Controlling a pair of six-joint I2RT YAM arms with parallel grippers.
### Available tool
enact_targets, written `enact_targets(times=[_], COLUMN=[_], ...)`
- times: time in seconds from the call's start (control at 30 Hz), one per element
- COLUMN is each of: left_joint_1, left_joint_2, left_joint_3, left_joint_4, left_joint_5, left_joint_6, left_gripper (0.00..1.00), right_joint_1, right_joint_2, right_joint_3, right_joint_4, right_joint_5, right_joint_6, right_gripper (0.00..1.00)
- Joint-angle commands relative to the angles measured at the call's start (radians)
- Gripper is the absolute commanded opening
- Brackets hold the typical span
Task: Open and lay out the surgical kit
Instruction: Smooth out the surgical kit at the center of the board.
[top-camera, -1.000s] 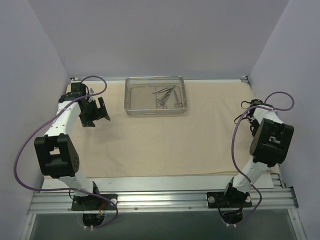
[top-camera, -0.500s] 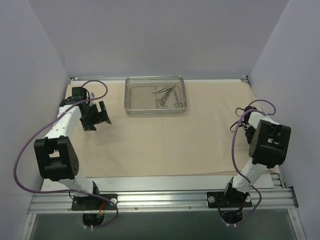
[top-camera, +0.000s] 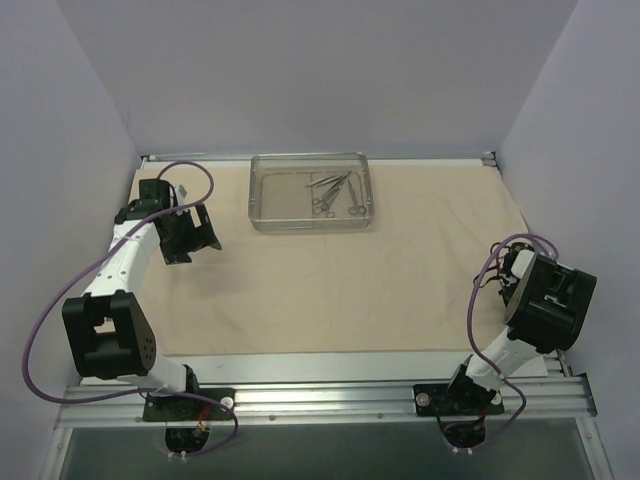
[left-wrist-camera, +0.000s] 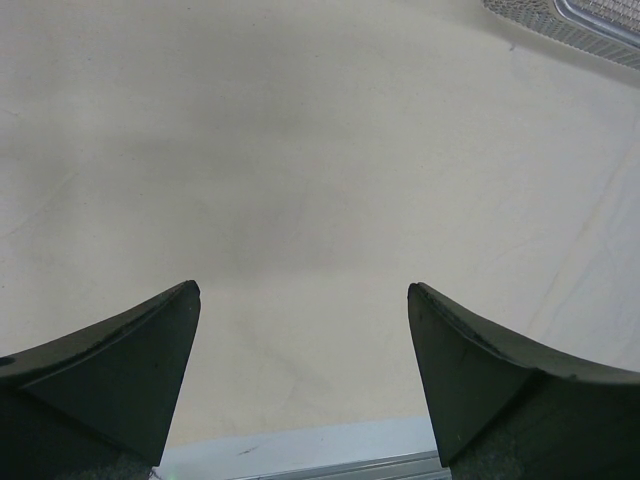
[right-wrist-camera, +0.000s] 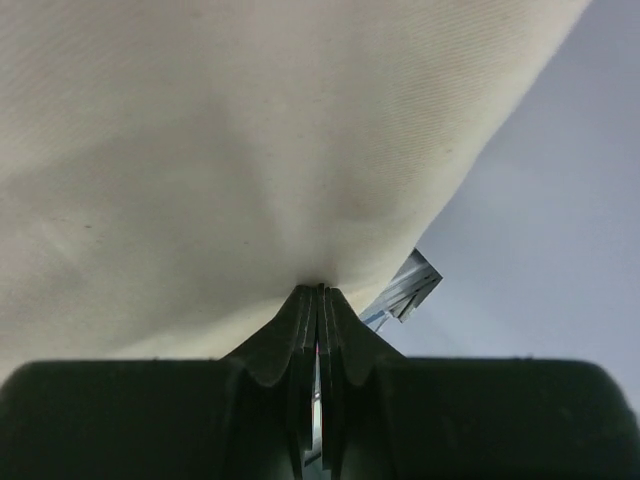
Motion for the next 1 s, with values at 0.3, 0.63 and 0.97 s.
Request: enact_targets(times=[0.3, 0.63, 0.97], left_joint_1=[-0.003, -0.002, 0.023], left_joint_2=[0.003, 0.012, 0.002], left_joint_3=[0.028, 0.022, 0.012], left_joint_4=[0.021, 0.001, -0.003], left_joint_5=[-0.027, -0.063, -0.098], left_joint_6=[0.017, 0.009, 0.002], left_gripper=[0.94, 0.94, 0.94], right_joint_1=[0.205, 0.198, 0.050], right_joint_2=[-0.168, -0.111, -0.124], right_joint_3=[0.117, -0.057, -0.068], right_joint_4=[-0.092, 0.013, -0.010], right_joint_5=[-0.096, -0.064, 0.043], right_joint_6=[0.049, -0.034, -0.069], right_gripper=[0.00, 0.00, 0.00])
